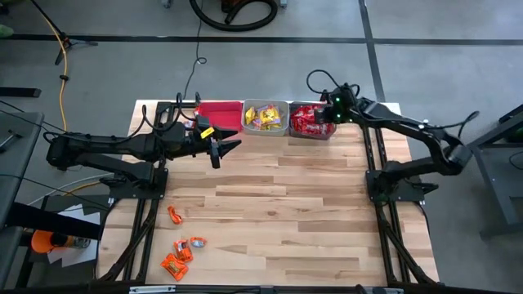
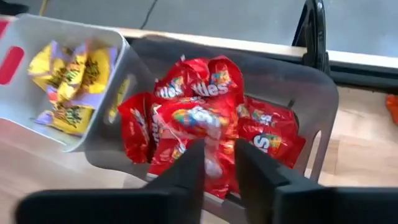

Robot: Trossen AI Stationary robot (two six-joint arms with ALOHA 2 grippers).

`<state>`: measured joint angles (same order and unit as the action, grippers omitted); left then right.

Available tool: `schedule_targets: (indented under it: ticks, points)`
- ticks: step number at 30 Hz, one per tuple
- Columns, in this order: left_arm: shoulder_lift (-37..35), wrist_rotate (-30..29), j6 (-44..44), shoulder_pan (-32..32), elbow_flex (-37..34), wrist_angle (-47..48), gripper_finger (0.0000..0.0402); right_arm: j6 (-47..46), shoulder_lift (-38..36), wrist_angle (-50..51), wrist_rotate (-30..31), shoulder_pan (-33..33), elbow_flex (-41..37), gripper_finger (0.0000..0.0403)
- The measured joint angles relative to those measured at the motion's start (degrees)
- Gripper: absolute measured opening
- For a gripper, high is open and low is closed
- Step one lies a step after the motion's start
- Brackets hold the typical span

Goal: Sort candy
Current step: Put the red candy into the black bin, then put the orange candy into the red bin

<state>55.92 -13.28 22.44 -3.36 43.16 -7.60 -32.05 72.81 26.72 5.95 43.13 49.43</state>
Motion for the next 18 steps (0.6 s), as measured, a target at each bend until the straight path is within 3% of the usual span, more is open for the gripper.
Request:
schedule_targets:
  ticks: [6, 9, 12, 18]
  points:
    - [0.0, 0.0, -0.02, -0.01, 0.0, 0.12, 0.0202, 2.44, -0.73, 0.41, 1.71, 0.0, 0.0, 0.0183]
    - [0.0, 0.02, -0.02, 0.01, 0.0, 0.53, 0.0202, 3.77, -2.83, 0.66, -0.53, 0.0, 0.82, 0.0223]
    - [0.0, 0.02, -0.02, -0.01, 0.0, 0.91, 0.0202, 4.09, -5.81, -0.64, -7.26, -0.08, 2.62, 0.0246]
    - [0.0, 0.04, 0.01, -0.01, 0.0, 0.93, 0.0202, 4.97, -12.53, -9.36, -27.2, -5.55, 3.33, 0.0252]
